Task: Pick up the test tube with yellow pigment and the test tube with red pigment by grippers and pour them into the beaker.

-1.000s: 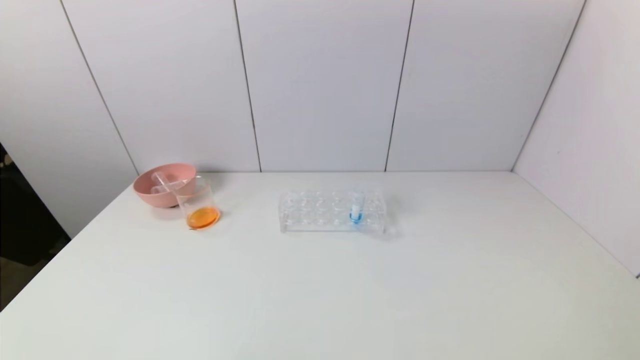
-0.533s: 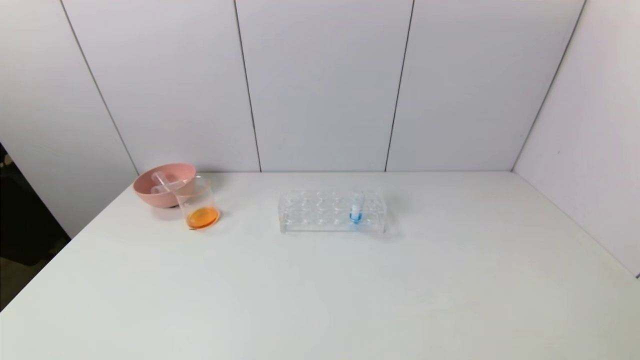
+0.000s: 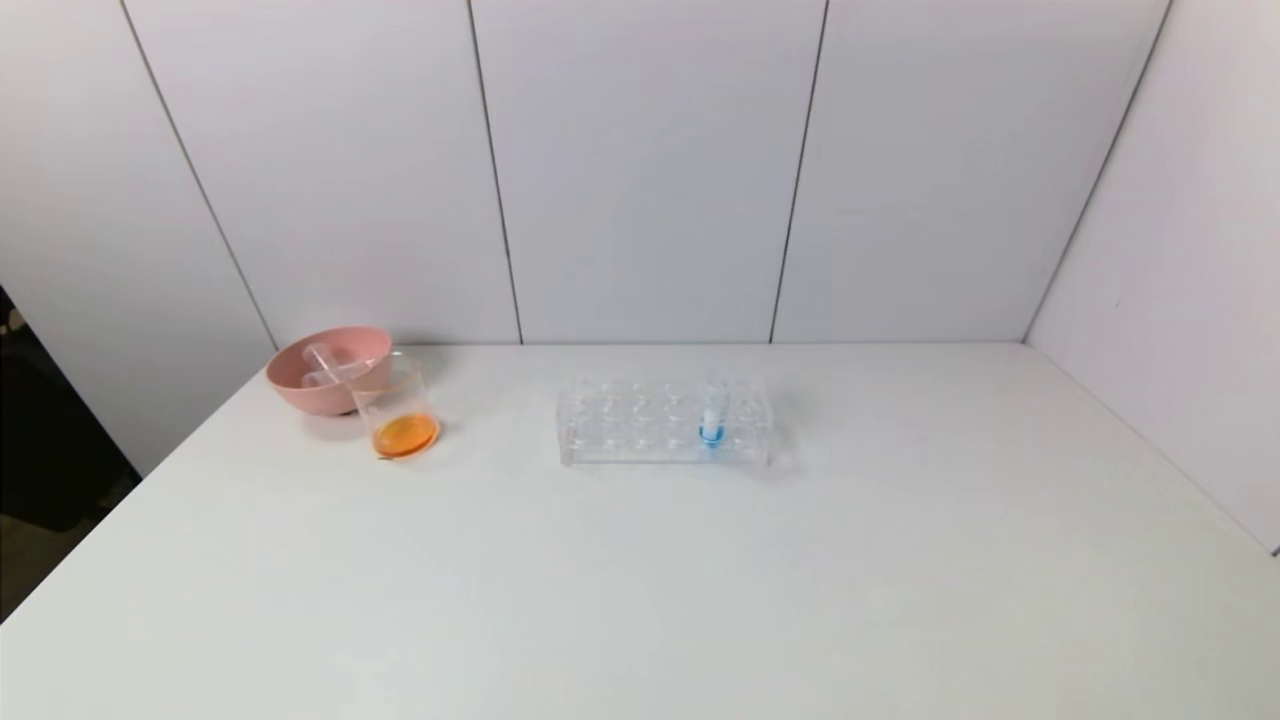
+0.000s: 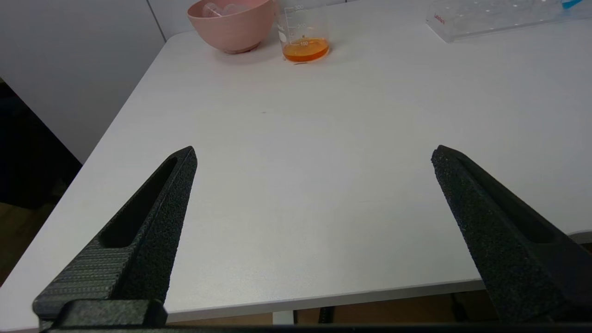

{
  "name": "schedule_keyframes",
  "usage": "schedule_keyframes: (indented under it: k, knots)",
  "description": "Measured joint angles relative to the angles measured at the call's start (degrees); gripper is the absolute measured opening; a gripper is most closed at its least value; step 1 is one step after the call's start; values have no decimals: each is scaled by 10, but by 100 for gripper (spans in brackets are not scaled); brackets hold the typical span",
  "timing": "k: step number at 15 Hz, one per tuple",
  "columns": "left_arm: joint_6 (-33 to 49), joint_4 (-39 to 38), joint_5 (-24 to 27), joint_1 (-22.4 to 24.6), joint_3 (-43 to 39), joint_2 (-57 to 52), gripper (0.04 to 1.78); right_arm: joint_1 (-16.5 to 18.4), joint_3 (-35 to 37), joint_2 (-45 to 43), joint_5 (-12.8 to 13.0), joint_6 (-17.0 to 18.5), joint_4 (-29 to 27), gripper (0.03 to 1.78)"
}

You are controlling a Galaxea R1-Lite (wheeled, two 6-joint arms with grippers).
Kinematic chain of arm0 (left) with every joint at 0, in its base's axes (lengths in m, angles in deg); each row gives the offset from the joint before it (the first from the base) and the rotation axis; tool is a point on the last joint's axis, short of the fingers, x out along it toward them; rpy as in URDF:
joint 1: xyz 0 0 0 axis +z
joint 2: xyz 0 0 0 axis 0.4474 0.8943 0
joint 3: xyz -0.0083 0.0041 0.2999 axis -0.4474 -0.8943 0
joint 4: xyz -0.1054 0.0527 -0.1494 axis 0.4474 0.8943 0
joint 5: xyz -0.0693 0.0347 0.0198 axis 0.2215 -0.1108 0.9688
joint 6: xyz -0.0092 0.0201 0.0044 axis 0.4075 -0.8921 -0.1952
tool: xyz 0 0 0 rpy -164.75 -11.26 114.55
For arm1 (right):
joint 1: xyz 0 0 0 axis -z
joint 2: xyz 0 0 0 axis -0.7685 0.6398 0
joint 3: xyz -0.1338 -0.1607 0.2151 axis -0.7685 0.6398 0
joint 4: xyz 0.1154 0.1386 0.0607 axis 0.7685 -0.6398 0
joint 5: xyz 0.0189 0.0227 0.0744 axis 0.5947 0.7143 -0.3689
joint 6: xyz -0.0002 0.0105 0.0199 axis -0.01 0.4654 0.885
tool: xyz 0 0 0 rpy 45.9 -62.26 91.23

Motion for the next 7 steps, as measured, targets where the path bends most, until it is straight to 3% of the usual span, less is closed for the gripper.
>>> schedule_keyframes:
  k: [7]
  knots:
    - [0, 0, 0, 0, 0, 0, 178, 0, 0, 0, 0, 1, 1, 170]
